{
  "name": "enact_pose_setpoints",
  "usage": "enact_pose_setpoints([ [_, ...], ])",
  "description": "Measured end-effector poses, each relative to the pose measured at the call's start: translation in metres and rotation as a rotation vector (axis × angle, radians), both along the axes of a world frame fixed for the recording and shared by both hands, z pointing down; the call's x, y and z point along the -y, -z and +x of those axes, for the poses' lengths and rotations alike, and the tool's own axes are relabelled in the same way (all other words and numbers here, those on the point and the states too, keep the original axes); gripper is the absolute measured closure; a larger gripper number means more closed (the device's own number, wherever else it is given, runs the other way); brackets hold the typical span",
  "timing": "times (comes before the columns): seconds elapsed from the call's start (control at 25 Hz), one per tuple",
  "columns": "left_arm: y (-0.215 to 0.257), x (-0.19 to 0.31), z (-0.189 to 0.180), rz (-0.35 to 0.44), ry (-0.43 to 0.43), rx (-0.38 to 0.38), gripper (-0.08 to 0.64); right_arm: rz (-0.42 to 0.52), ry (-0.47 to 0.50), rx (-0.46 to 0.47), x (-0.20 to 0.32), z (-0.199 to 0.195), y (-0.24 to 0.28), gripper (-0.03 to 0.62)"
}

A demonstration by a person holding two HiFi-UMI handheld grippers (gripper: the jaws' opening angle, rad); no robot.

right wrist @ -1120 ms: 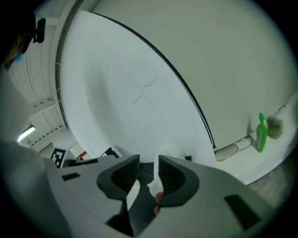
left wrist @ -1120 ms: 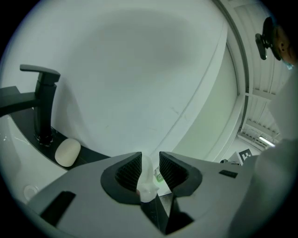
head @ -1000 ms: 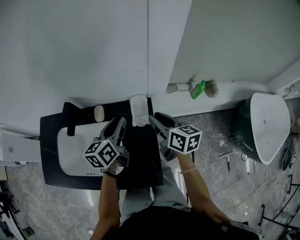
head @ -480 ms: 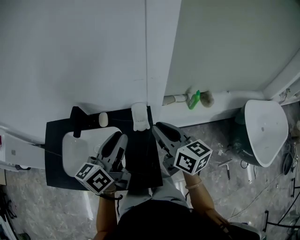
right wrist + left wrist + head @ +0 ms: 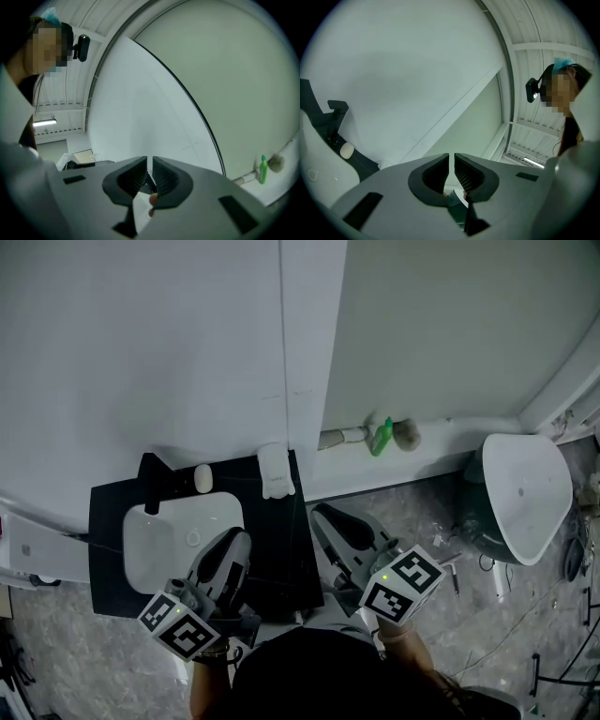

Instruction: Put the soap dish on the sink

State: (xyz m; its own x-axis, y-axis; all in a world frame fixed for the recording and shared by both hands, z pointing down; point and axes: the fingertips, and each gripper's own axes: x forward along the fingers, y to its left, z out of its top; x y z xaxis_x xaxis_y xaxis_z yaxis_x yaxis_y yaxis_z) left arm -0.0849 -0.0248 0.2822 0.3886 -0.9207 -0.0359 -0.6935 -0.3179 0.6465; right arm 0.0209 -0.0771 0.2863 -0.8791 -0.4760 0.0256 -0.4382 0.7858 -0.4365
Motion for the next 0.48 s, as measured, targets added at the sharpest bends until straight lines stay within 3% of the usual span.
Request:
enact_pose_setpoints([
  [0.2,-0.013,-0.011,0.011,-0.063,-0.043,-0.027,0.518,-0.004,-0.002,0.000,-0.008,-0.002,-0.001,0.551],
  [0.32,-0.023,-0.014,0.011,-0.098,-0.034,-0.018,0.557,-0.016,-0.008,-0.017,-0.011,-0.003,-0.007,0.557],
  [0.48,-0.028,-0.013,0.008,-0.118,-0.026,-0.031,0.557,-0.028,-0.022,-0.052,-0.012,-0.004,-0.014,0.572],
])
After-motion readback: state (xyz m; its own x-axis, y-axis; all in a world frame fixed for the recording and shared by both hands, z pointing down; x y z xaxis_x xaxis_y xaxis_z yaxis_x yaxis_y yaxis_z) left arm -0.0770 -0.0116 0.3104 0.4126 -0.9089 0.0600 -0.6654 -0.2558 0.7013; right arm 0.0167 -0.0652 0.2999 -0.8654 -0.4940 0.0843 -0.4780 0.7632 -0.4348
